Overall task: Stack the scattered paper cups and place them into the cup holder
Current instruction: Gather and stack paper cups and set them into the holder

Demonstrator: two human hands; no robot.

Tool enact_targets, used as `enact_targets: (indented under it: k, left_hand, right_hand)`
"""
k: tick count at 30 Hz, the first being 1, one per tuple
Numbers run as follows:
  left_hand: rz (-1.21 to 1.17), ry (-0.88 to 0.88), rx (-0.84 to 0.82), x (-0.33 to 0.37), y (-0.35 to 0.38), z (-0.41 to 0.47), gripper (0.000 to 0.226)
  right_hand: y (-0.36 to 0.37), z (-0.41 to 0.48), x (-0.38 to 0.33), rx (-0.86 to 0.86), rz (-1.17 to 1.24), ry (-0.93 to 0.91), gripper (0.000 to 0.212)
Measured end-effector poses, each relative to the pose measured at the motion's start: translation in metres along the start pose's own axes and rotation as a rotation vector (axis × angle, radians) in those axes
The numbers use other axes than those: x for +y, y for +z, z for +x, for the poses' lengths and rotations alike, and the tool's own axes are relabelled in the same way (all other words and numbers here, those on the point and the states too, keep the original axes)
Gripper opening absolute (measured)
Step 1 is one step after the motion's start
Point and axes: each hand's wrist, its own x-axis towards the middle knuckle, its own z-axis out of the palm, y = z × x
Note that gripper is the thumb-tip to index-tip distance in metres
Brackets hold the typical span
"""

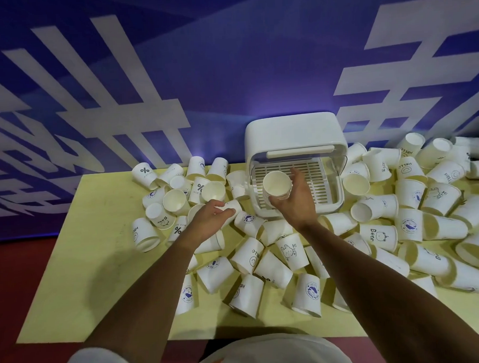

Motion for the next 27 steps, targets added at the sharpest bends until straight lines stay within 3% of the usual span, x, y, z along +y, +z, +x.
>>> enact_targets:
  k: [10, 27]
  left_hand:
    - [-0.013, -0.041, -0.025, -0.008, 0.011, 0.004, 0.047]
    - [0.025, -0.048, -0.002, -0.006, 0.019, 0.009, 0.045]
  right_hand:
    - [0.008, 0.003, 0.001, 0.009, -0.123, -0.018, 0.070]
    - [0.024, 0.005, 0.008, -0.048, -0.020, 0.110, 0.083]
